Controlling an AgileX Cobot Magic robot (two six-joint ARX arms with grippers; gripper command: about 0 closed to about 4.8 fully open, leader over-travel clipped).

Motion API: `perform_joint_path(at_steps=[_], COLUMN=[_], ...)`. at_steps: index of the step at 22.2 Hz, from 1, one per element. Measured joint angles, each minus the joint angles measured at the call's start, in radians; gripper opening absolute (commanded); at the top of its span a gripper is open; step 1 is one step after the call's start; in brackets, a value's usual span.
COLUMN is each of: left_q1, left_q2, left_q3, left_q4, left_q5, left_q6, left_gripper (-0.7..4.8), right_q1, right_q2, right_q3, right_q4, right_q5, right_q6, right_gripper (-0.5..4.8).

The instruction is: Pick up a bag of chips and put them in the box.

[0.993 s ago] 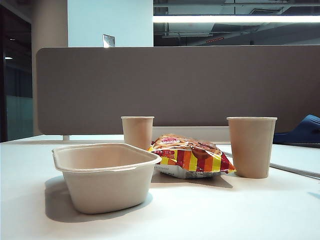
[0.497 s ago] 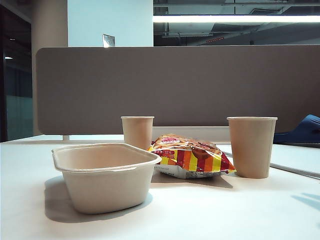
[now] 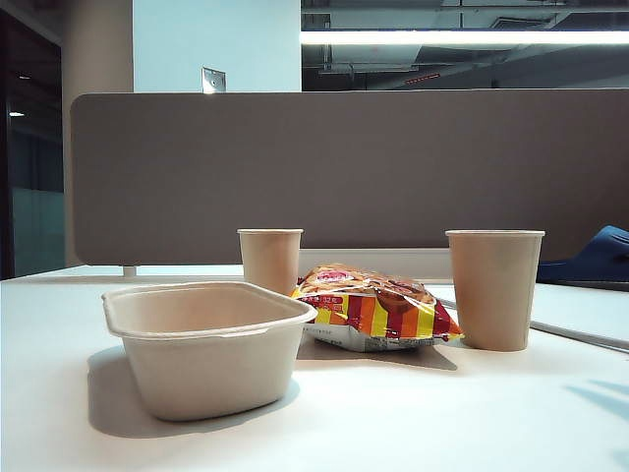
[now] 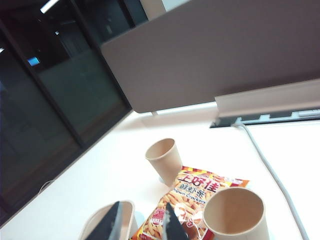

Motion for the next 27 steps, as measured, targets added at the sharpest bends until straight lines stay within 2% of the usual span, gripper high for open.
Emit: perform_joint_path(at_steps=[3, 5, 8, 11, 14, 17, 20, 22, 27], left_q1=[0.000, 0.000, 0.000, 0.000, 0.000, -0.030, -0.150, -0.290, -0.651], left_q2=[0.100, 0.142, 0.171, 0.230, 0.301, 0.367, 0.420, 0.453, 0.562], left_q3=[0.109, 0.155, 0.171, 0.184, 0.185, 0.185, 0.185, 0.185, 0.185], left_q4=[-0.122, -0.143, -0.149, -0.182, -0.211, -0.221, -0.221, -0.226, -0.237], left_q5=[0.036, 0.038, 0.037, 0.014, 0.011, 0.007, -0.066, -0.188, -0.541], left_q6=[0.060, 0.109, 0.134, 0.146, 0.150, 0.162, 0.209, 0.262, 0.349], left_gripper=[0.84, 0.84, 0.85, 0.88, 0.89, 1.33, 1.34, 1.34, 1.34], right_q1=[0.021, 0.061, 0.125, 0.233, 0.393, 0.579, 0.746, 0.817, 0.830], right_q2=[0.105, 0.171, 0.226, 0.298, 0.427, 0.593, 0.734, 0.828, 0.984], right_q3=[0.065, 0.108, 0.140, 0.184, 0.211, 0.219, 0.219, 0.220, 0.219], right_q4=[-0.071, -0.103, -0.108, -0.106, -0.099, -0.082, 0.002, 0.080, 0.147], right_q5=[0.000, 0.004, 0.050, 0.157, 0.270, 0.418, 0.595, 0.706, 0.758], right_q6=[-0.001, -0.014, -0.044, -0.066, -0.074, -0.075, -0.077, -0.066, 0.008], right_gripper=[1.08, 1.08, 1.08, 1.08, 1.08, 1.07, 1.02, 1.03, 1.03])
